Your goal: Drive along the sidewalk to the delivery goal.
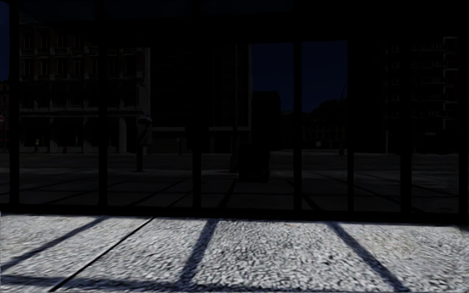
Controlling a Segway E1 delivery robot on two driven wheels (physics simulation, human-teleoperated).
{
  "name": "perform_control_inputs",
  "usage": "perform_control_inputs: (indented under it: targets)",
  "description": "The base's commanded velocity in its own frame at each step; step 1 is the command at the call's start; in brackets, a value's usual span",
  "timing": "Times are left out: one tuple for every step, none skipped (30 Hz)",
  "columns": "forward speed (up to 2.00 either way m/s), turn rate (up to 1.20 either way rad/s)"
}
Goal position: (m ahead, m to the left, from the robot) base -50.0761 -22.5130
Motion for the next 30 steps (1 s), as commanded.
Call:
perform_control_inputs:
  targets:
    - [1.22,-1.05]
    - [1.23,-1.05]
    - [1.23,-1.05]
    - [1.23,-1.05]
    - [1.23,-1.05]
    - [1.23,-1.05]
    - [1.23,-1.05]
    - [1.23,-1.05]
    - [1.23,-1.05]
    - [1.24,-1.05]
    - [1.24,-1.05]
    - [1.24,-1.05]
    - [1.24,-1.05]
    - [1.24,-1.05]
    - [1.24,-1.05]
    - [1.24,-1.05]
    - [1.24,-1.05]
    - [1.24,-1.05]
    - [1.25,-1.05]
    - [1.25,-1.05]
    - [1.25,-1.05]
    - [1.26,-1.05]
    - [1.27,-1.05]
    - [1.27,-1.05]
    - [1.28,-1.05]
    - [1.31,-1.05]
    - [1.32,-1.05]
    - [1.32,-1.05]
    - [1.33,-1.05]
    - [1.33,-1.05]
